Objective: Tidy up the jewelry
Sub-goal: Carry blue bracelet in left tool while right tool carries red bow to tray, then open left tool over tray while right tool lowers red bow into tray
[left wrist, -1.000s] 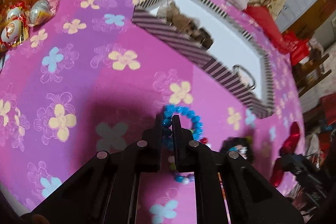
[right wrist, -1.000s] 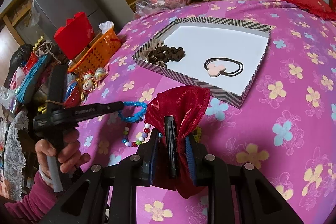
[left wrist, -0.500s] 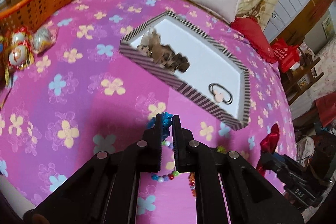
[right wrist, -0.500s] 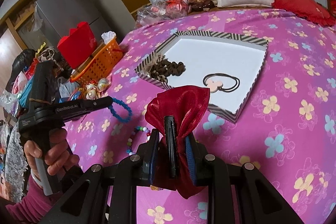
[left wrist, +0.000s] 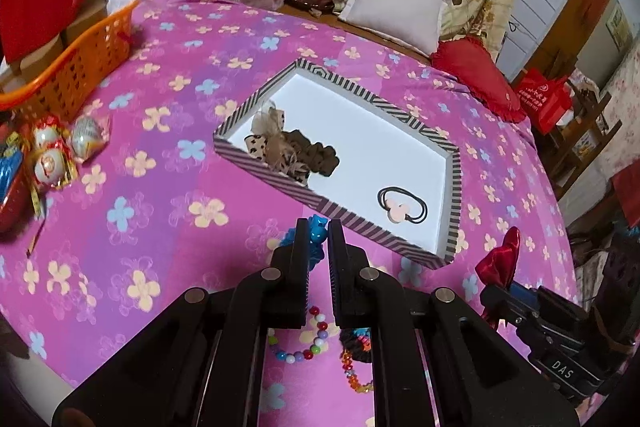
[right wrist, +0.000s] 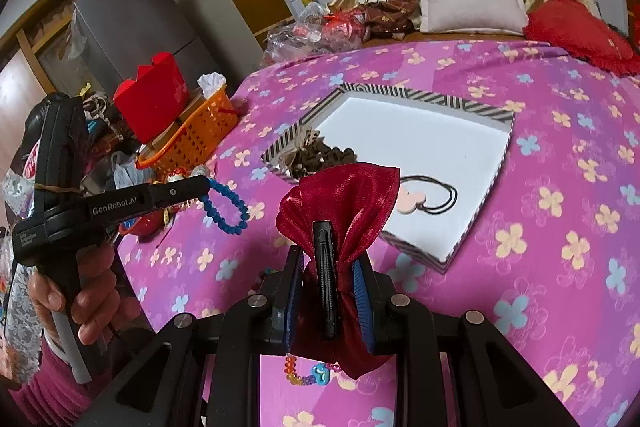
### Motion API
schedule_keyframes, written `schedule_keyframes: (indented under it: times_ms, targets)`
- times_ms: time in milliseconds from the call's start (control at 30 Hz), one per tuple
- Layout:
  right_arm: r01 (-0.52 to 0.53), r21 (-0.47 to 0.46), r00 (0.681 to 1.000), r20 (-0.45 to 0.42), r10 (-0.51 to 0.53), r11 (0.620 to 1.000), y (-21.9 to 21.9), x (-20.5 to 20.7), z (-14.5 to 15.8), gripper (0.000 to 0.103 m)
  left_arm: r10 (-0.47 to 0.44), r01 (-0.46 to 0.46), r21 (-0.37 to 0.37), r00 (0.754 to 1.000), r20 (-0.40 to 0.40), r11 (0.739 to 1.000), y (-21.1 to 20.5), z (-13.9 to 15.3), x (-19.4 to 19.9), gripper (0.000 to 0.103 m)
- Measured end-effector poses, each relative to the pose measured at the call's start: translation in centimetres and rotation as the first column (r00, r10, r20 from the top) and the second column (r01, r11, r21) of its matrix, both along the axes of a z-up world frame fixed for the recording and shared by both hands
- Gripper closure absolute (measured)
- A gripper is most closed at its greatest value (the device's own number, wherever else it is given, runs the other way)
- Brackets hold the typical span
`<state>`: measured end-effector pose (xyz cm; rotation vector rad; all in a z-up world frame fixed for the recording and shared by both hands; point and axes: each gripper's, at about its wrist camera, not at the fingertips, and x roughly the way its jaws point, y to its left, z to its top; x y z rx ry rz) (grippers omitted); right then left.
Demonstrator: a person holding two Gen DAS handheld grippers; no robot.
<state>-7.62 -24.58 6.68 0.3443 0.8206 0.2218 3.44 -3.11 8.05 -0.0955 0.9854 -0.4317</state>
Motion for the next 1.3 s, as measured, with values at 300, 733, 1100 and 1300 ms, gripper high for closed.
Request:
schedule_keyframes:
  times_ms: [300,733,1100,1300]
  targets:
    - [0.009,0.008,1.000,0.003,-0.009,1.000,-0.7,1.2,0.2,0.080,-0.021,0.020,0.042,0.999,0.027,0.999,-2.2,0.4,0.5,0.096]
    - [0.036,0.031,0.999,0.002,-0.036,0.999,-2.8,4.2,-0.1,0.080,-0.041,0.040,0.066,0.999,0.024,0.997,-5.4,0.2,3.3,0.096]
    - [0.087,0.068,0.996,-0.016,-0.086,0.994,-4.9,8.9,-1.3,0.080,-0.048,0.048,0.044,0.999,0.006,0.998,-9.0,-1.0,7.2,0.096]
    - [0.093,0.064,0.993,-0.079,-0.088,0.994,-5.0,11.4,-4.3,0.080,-0.050,0.052,0.043,0.997,-0.057,0.998,-9.9,-4.4,8.9,0.096]
